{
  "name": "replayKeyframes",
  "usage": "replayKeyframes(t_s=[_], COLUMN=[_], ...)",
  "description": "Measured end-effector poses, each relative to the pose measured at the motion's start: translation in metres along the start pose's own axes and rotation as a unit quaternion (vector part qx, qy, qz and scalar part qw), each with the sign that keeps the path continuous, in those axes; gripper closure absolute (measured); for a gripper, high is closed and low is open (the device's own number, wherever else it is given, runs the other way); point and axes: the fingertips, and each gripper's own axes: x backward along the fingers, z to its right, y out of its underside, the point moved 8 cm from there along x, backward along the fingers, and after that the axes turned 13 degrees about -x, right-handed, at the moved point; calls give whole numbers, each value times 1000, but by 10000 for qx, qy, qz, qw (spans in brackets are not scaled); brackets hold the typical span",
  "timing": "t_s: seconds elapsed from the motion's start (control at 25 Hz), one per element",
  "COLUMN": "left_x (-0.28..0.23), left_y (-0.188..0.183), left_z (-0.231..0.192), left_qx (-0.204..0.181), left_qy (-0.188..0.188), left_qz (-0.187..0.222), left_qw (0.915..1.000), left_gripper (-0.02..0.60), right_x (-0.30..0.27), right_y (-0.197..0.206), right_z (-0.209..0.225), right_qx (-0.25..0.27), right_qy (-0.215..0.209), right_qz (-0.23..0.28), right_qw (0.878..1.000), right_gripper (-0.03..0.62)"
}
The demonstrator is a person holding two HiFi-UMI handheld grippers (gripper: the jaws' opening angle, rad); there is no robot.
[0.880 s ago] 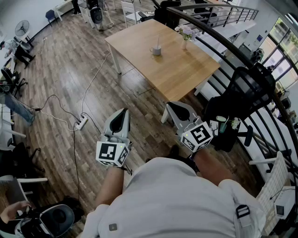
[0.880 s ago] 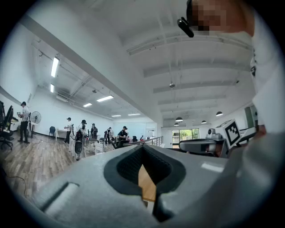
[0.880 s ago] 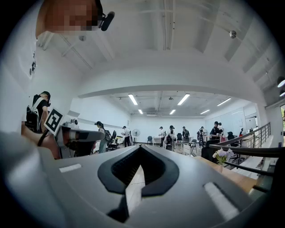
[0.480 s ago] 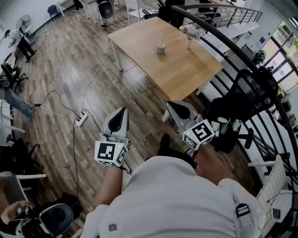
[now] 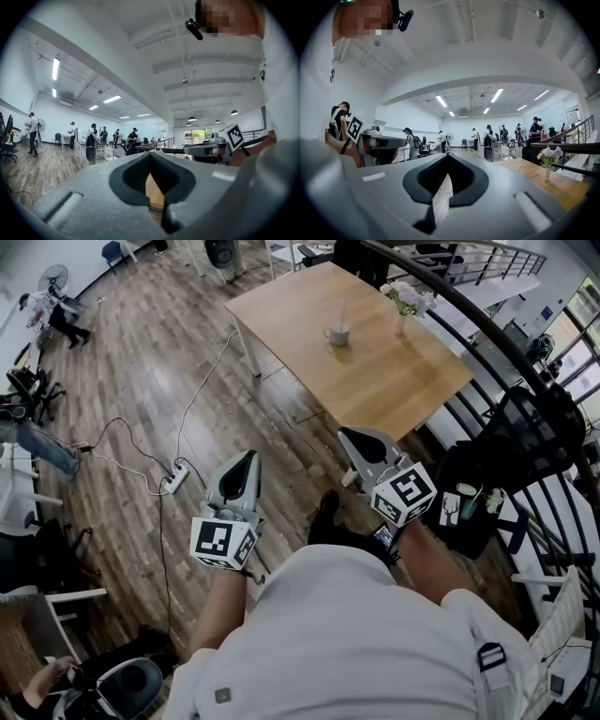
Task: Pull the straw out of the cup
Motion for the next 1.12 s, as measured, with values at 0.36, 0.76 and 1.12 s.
replayKeyframes(t_s=[0.36, 0.76, 1.12], left_x=[-188, -365, -453], left_y=[11, 24, 48], left_z=[-71, -119, -142], left_qx=[-36, 56, 291], left_qy=[313, 690, 1466], left_qz=[-212, -291, -117], left_qw=[9993, 9972, 9887], left_gripper=[577, 577, 577], right_x=[-111, -184, -205], right_y=[-39, -66, -71], right_z=[159, 293, 333], right_qx=[-288, -631, -670], right_qy=[35, 244, 944], right_qz=[-4, -55, 262], right_qw=[9996, 9977, 9929], right_gripper=[585, 585, 585])
